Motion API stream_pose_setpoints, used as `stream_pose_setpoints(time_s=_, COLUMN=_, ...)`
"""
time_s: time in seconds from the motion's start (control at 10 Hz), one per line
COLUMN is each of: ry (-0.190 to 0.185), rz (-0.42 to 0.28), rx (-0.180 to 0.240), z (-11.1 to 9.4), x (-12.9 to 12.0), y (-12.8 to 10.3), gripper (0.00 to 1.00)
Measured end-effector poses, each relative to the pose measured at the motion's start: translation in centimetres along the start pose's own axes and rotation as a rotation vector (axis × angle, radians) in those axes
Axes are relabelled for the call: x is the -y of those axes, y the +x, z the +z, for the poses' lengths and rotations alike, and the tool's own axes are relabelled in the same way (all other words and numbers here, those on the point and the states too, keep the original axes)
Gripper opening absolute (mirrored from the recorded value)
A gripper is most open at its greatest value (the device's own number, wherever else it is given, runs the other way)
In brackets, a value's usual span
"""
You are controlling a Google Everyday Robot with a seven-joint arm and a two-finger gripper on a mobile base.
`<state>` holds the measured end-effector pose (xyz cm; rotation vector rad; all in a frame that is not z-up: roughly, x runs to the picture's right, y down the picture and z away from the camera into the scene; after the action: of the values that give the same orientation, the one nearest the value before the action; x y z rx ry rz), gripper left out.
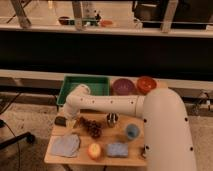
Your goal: Wipe table surface with eraser
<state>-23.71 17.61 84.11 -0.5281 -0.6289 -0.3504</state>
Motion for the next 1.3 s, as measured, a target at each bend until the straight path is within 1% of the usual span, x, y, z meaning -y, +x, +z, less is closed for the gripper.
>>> stream_pose_setpoints(time_s=0.2, ry=0.001, rz=0.015, rx=-0.006, z=0.2, x=-0.2, y=0.8, gripper=0.80)
stream_pose_setpoints(time_s=0.4, ry=0.003, rz=0.020, rx=-0.009, z=0.3, x=-0.2, y=1.1, gripper=0.80)
stream_pose_setpoints(time_s=0.7, ry=0.009, rz=0.017, rx=-0.004, z=0.7, x=0.2, y=0.7, gripper=0.80)
stream_pose_setpoints(time_s=0.8, ry=0.011, rz=0.015, rx=-0.005, z=0.8, x=0.4, y=0.6, gripper=0.78)
stream_pose_setpoints(time_s=1.0, ry=0.015, rz=0.009, rx=-0.005, z=0.9, x=0.8, y=0.4, gripper=0.60)
stream_pose_setpoints(time_s=1.1, ry=0.016, rz=0.008, rx=-0.005, z=0.9, x=0.9, y=0.4, gripper=0.57)
stream_pose_setpoints(time_s=1.3, ry=0.015, rz=0.006, rx=-0.006, z=1.0, x=1.0, y=0.4, gripper=0.57)
